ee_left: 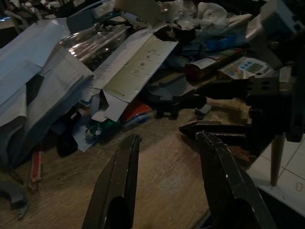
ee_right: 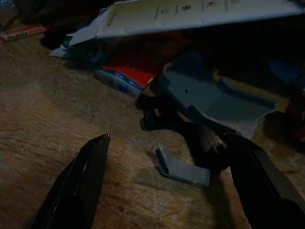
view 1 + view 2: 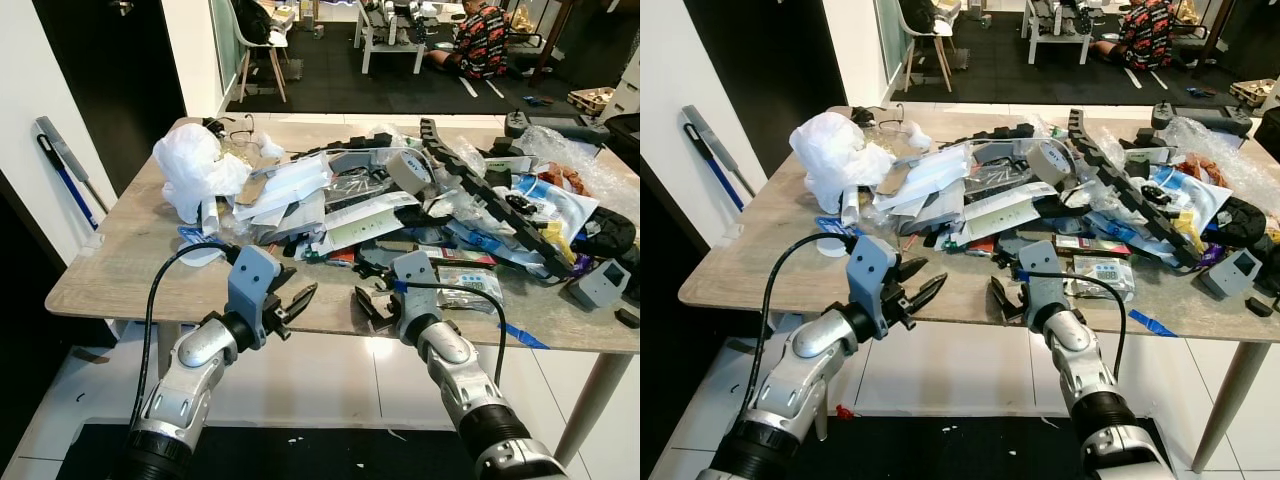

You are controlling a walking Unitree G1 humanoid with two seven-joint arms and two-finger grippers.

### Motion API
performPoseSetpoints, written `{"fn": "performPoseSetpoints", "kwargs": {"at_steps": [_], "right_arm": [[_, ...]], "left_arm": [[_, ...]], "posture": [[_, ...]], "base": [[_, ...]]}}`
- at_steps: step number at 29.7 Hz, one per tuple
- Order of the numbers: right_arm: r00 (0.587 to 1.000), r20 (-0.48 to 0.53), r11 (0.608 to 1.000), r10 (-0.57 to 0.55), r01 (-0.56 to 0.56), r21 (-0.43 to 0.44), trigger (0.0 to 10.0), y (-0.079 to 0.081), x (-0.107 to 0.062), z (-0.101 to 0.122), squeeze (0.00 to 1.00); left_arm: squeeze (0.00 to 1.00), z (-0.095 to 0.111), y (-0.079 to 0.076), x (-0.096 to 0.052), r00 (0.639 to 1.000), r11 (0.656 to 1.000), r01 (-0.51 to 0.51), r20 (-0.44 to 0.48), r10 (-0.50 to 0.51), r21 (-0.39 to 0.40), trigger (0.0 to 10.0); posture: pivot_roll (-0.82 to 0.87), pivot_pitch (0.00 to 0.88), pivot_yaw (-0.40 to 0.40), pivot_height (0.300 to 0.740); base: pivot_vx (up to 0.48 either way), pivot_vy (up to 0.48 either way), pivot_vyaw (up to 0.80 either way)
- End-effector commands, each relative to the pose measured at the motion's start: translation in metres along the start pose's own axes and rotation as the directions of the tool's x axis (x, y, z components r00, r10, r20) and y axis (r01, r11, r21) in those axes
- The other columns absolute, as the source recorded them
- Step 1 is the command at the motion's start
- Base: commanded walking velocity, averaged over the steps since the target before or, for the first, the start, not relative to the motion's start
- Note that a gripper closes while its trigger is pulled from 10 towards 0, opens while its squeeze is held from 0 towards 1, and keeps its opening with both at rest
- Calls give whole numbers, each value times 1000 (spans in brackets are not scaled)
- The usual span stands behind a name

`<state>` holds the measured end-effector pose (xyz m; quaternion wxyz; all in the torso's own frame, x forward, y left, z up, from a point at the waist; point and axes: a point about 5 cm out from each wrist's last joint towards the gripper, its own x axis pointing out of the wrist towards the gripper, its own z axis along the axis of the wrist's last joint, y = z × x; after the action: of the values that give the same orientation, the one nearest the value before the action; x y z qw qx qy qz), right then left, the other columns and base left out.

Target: Picking trash to rubbish bin

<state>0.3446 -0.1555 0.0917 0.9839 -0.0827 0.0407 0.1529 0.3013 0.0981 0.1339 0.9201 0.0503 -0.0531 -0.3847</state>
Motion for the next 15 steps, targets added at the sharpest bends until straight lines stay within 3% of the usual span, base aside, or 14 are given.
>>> {"fn": "performPoseSetpoints", "kwargs": {"at_steps": [1,14,15], "right_arm": [[1000,-27,999,-12,13,47,10000,0,0,-6,0],[999,-50,997,-12,16,81,10000,0,4,-8,0],[999,-47,996,-7,11,87,902,1,5,-7,0]], "left_arm": [[0,-1,0,-4,1000,1000,8,-12,-8,4,10000],[0,-2,3,-4,1000,1000,7,-17,-7,1,10000],[0,-1,3,-4,1000,1000,7,-17,-7,1,10000]], "posture": [[-31,72,47,740],[-23,74,52,740],[-23,76,53,740]], "base": [[0,0,0],[0,0,0],[0,0,0]]}}
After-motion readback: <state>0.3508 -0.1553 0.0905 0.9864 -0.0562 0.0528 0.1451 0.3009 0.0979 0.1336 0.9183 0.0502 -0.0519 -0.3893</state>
